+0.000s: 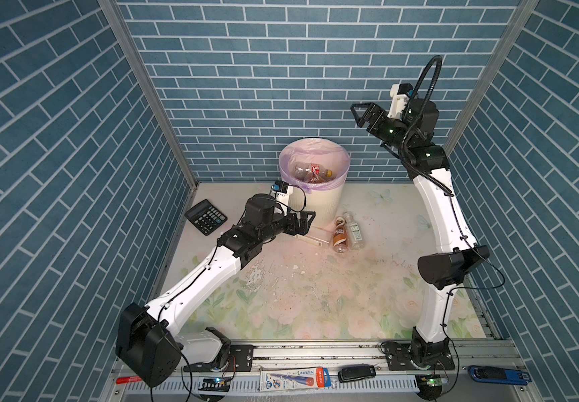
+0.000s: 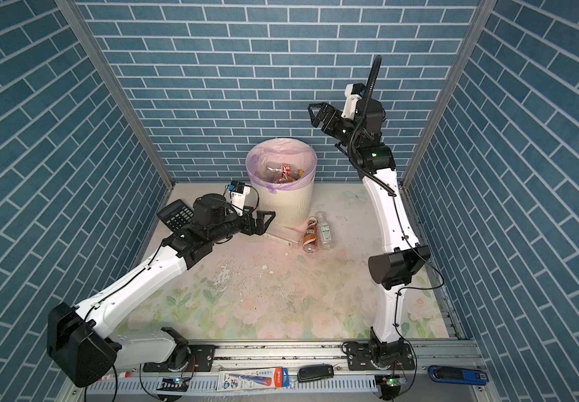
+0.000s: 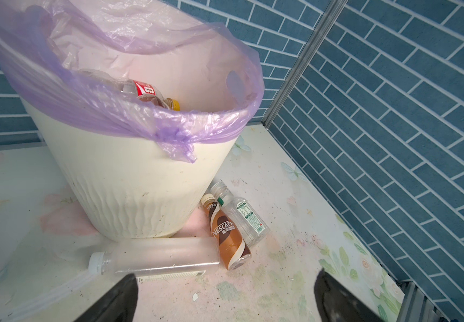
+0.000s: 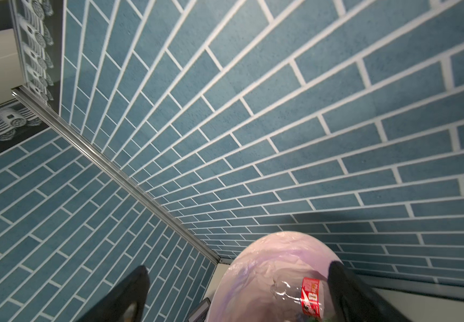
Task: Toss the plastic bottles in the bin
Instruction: 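Open the right gripper over the bin and lower the left gripper toward the bottles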
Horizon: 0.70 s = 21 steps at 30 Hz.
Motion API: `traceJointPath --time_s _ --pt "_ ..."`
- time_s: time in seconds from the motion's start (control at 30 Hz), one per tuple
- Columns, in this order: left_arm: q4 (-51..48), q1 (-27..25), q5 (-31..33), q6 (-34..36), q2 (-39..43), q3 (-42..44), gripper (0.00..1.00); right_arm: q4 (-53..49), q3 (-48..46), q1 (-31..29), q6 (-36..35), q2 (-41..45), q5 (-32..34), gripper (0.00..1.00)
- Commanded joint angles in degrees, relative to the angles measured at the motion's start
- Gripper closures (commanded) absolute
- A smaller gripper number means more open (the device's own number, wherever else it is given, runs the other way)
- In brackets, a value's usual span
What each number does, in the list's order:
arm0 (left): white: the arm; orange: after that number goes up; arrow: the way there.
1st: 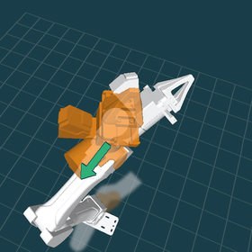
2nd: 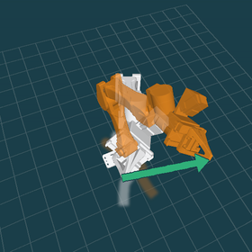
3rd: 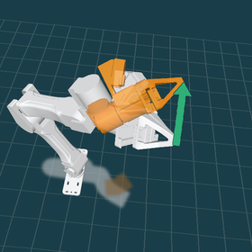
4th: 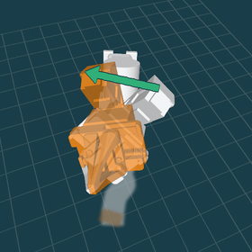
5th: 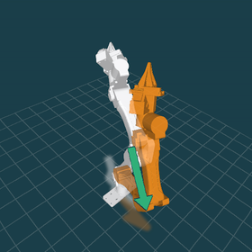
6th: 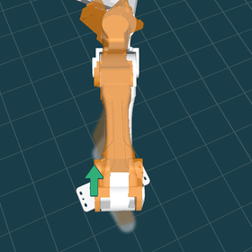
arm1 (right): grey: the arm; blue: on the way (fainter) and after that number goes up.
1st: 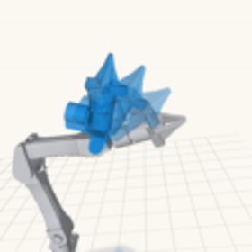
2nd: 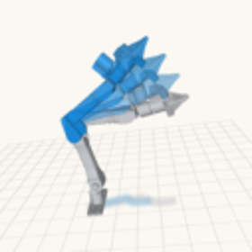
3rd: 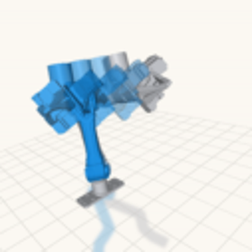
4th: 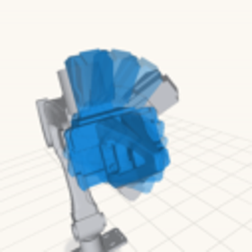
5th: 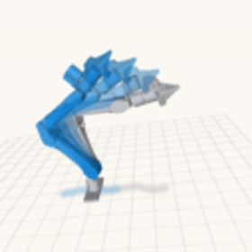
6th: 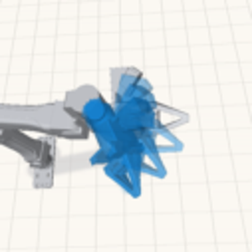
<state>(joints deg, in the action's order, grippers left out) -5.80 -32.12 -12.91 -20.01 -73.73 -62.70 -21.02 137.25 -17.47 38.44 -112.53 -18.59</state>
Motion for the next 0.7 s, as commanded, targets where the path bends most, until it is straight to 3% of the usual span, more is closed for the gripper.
traceJointPath --time_s 0.0,0.43,0.67 --pt "-1.90 0.43 2.93 -2.34 0.33 1.69 0.01 1.54 -9.55 2.48 -2.07 5.36 -1.21 0.01" --pt "2.82 0.43 7.29 -17.13 -3.53 9.24 0.01 7.81 -55.09 4.77 -11.73 28.16 -0.89 0.01" --pt "8.29 0.47 6.93 -24.56 -4.40 14.79 0.01 12.17 -70.88 -4.39 -18.51 29.84 1.28 0.01"
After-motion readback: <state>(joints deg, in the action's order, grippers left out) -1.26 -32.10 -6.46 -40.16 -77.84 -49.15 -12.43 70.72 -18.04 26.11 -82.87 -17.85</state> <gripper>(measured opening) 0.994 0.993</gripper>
